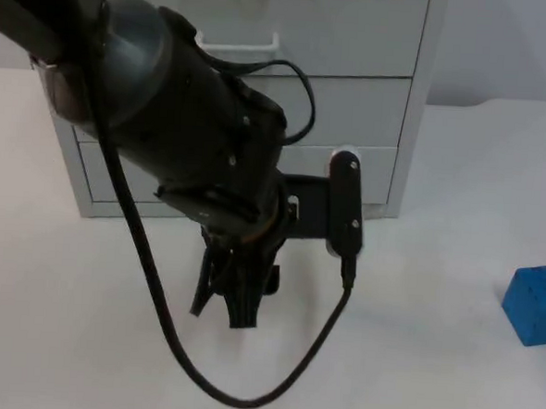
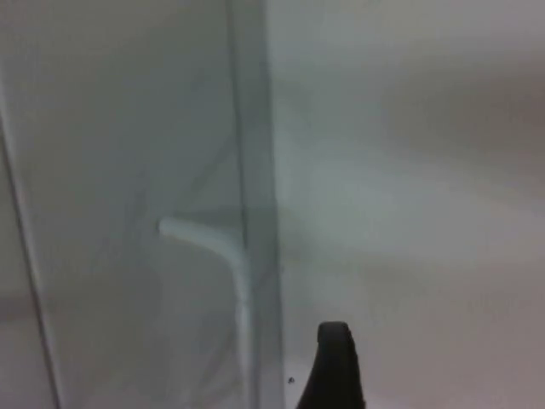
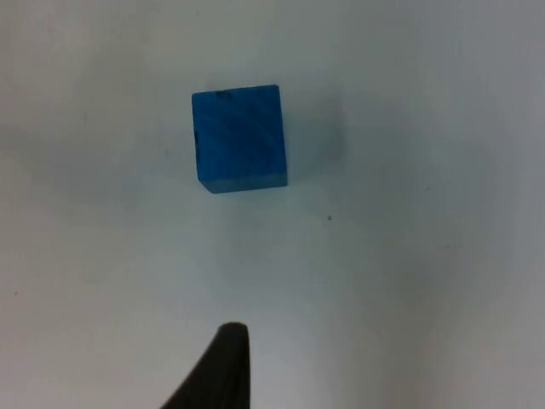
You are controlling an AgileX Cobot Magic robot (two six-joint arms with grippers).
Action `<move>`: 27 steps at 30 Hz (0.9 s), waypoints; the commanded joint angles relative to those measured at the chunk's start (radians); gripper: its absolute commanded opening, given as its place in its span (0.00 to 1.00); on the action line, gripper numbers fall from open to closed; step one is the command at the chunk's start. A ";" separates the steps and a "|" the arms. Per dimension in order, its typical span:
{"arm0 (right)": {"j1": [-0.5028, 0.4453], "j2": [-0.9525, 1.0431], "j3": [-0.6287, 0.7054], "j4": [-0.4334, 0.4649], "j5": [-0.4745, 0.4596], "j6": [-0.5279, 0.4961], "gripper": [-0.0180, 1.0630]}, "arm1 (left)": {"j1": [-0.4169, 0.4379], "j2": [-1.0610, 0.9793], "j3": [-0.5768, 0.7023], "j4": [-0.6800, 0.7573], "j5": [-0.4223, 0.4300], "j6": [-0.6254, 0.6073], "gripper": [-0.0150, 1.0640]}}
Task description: Open the drawer with the left hand, place the block into the drawer with the right hand, then close the drawer with the left hand.
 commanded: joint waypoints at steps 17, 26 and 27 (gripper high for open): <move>-0.004 -0.001 0.000 0.004 -0.026 -0.004 0.99 | 0.116 0.001 -0.009 0.231 -0.092 -0.216 0.60; -0.004 -0.001 0.000 0.004 -0.034 -0.004 0.99 | 0.158 0.001 -0.009 0.235 -0.162 -0.216 0.60; -0.004 -0.001 0.000 0.004 -0.038 -0.004 0.99 | 0.158 0.001 -0.009 0.237 -0.171 -0.216 0.60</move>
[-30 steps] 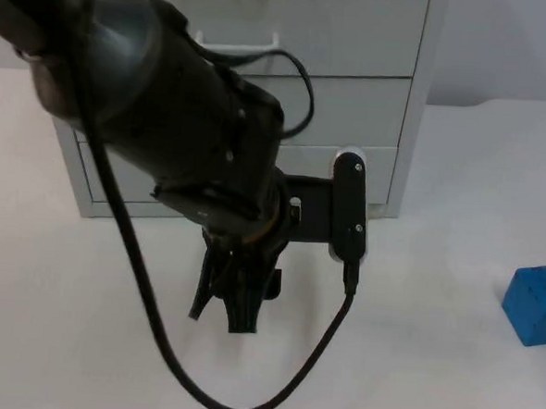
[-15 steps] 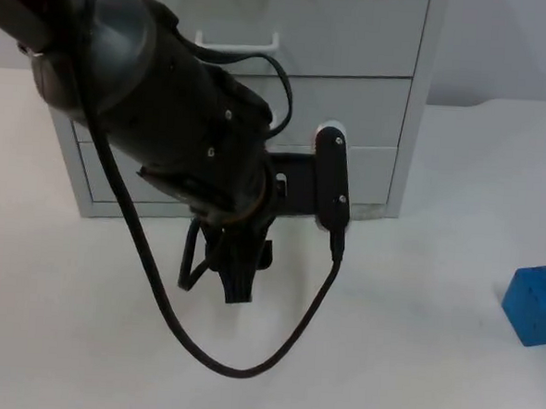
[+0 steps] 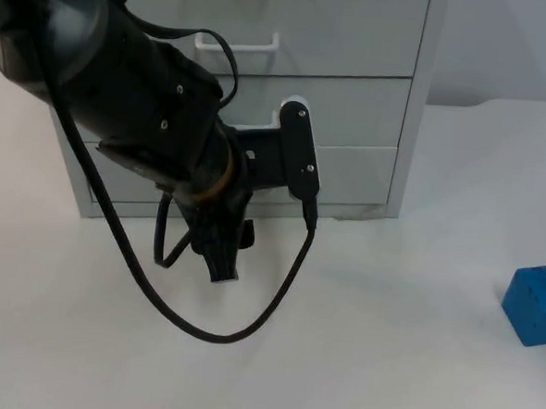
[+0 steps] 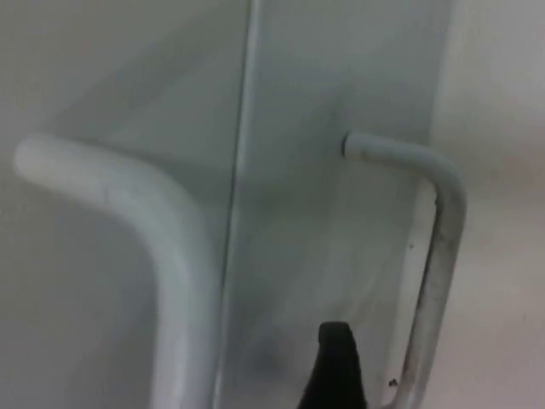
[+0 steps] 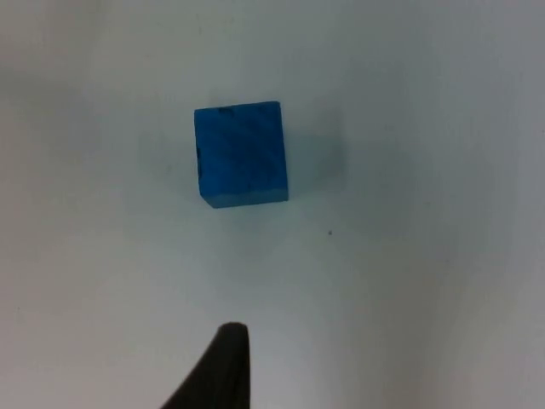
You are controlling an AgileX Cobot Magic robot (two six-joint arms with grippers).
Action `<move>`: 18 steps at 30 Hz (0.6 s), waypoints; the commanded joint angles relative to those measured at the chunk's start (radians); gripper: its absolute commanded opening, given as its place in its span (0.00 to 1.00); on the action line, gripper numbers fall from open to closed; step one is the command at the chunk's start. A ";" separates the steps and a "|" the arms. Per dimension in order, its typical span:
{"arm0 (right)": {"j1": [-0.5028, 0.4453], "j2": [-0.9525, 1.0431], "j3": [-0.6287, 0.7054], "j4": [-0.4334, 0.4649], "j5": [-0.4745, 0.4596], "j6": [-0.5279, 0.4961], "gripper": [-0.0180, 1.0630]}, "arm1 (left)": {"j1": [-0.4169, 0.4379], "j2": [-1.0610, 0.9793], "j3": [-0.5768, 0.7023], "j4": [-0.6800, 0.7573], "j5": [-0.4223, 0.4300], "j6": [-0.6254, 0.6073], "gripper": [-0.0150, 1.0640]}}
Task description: Open the drawer with the left hand, place the block into the drawer with the right hand, then close the drawer with the left hand.
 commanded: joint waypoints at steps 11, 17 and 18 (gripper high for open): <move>-0.004 -0.001 0.000 0.002 -0.022 -0.004 0.99 | 0.005 0.071 -0.014 0.081 -0.015 -0.013 0.60; -0.004 -0.001 0.000 0.002 -0.022 -0.004 0.99 | 0.005 0.107 -0.033 0.079 0.020 -0.013 0.54; -0.004 -0.001 0.000 0.002 -0.022 -0.004 0.99 | 0.005 0.108 -0.033 0.081 0.020 -0.013 0.49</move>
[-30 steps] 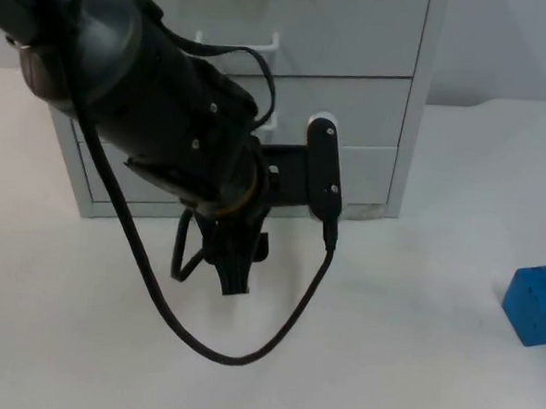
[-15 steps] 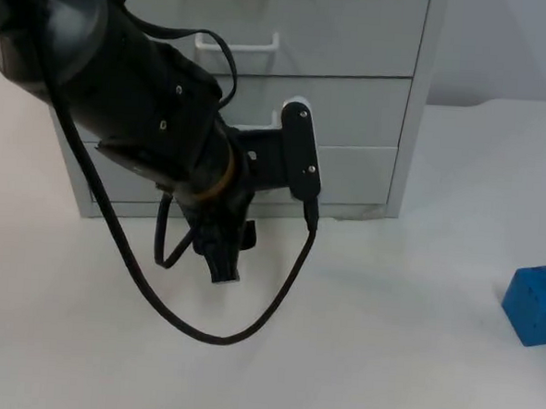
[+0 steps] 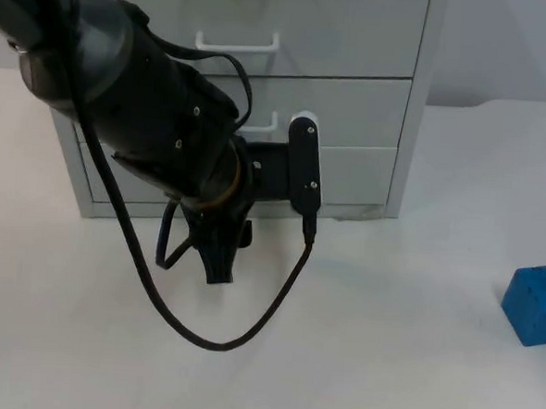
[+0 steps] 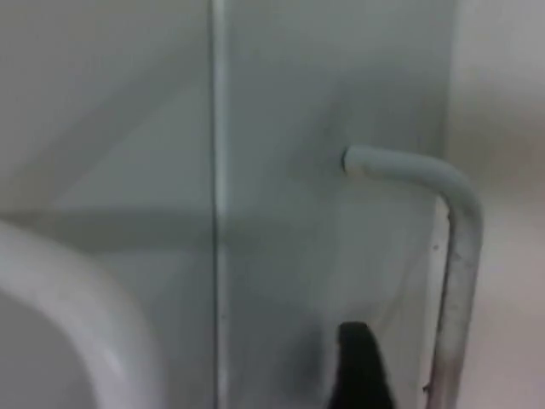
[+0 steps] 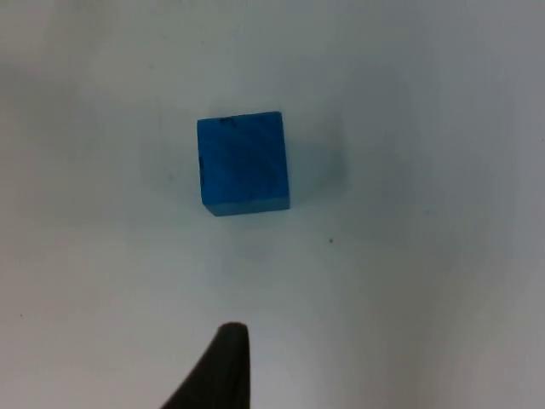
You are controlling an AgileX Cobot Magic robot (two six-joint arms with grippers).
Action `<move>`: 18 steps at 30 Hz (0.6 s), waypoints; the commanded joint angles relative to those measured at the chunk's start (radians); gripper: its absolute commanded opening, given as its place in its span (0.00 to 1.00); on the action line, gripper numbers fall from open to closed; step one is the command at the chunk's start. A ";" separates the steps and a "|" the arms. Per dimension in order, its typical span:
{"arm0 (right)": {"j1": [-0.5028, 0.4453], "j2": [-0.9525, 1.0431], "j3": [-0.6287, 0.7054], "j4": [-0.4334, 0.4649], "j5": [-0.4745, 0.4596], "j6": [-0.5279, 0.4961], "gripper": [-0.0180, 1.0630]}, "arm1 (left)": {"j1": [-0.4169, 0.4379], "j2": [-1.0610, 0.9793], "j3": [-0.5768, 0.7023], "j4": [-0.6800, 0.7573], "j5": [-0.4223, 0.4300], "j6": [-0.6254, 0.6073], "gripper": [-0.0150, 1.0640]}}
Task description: Open the drawer with the left hand, place the block into the drawer with the right hand, then close the drawer with the left hand.
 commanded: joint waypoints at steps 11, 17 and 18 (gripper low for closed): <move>-0.004 -0.001 0.000 0.002 -0.010 -0.004 0.99 | 0.003 0.043 -0.003 -0.028 -0.062 -0.009 0.01; -0.004 -0.001 0.000 0.002 -0.012 -0.004 0.99 | -0.069 0.036 0.002 -0.154 0.038 0.080 0.01; -0.004 -0.001 0.000 0.002 -0.017 -0.004 0.99 | -0.088 0.026 0.012 -0.179 0.041 0.119 0.01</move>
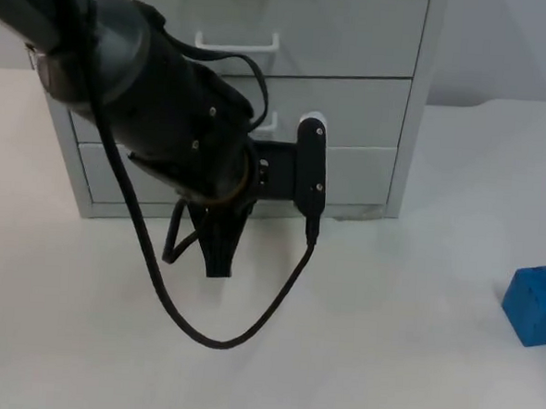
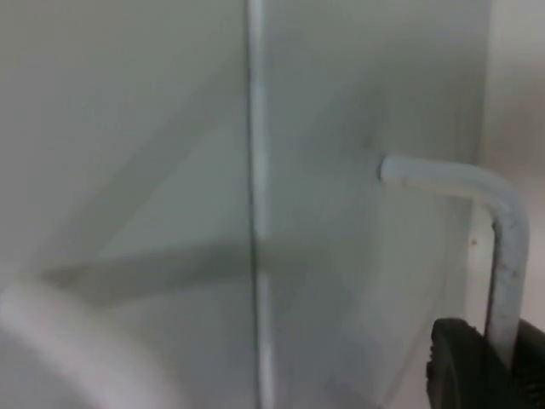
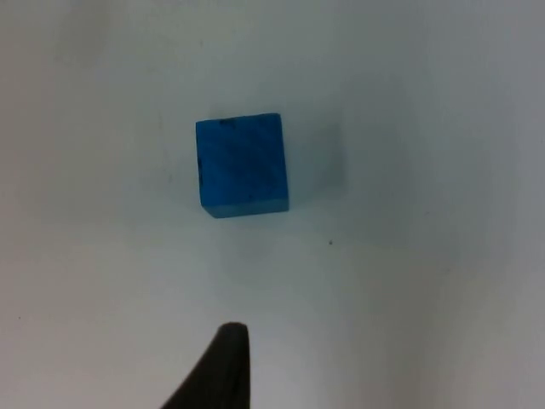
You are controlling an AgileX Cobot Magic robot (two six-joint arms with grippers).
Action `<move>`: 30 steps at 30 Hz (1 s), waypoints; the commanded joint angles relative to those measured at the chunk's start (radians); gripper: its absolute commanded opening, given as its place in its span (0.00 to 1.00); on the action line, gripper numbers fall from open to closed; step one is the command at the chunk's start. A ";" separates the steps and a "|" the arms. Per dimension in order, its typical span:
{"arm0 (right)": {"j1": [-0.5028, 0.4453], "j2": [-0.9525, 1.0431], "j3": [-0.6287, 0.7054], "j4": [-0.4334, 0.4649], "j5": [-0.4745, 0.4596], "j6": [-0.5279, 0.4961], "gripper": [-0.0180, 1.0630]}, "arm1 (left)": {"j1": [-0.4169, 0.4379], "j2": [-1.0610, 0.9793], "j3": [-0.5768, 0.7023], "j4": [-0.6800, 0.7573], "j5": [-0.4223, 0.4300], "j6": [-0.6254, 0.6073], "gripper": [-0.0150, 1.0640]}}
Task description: Open the drawer with the left hand, place the block into the drawer with the right hand, then close the drawer with the left hand.
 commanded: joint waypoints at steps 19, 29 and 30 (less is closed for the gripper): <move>-0.004 -0.001 0.000 -0.002 -0.024 -0.004 0.99 | -0.307 -0.156 0.315 -0.481 -0.007 0.053 0.01; -0.004 -0.001 0.000 0.002 -0.022 -0.004 0.99 | -0.310 -0.160 0.319 -0.524 0.004 0.060 0.02; -0.004 -0.001 0.000 0.002 -0.022 -0.004 0.99 | -0.310 -0.160 0.319 -0.524 0.004 0.060 0.02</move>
